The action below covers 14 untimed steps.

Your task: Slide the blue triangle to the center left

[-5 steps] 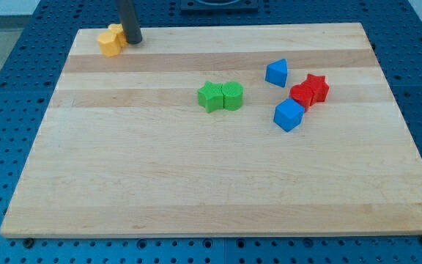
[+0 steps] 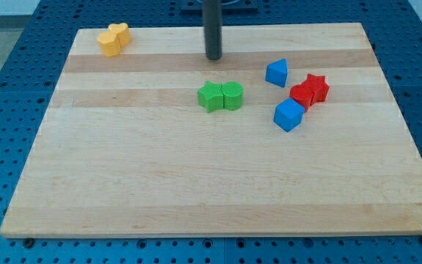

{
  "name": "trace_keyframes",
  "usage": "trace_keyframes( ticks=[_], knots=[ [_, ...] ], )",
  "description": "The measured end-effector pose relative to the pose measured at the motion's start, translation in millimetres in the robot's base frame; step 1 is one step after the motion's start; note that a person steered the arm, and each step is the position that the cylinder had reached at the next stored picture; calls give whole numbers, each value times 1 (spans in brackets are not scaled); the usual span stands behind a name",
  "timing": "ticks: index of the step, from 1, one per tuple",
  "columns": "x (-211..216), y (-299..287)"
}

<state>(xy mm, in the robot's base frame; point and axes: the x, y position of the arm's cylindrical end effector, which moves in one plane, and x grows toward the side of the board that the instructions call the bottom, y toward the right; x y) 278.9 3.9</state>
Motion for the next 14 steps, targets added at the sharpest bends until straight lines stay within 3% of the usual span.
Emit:
trace_keyframes(
  ticks=[3, 5, 8, 14],
  knots=[
    [20, 137],
    [53, 162],
    [60, 125],
    [57, -17]
  ],
)
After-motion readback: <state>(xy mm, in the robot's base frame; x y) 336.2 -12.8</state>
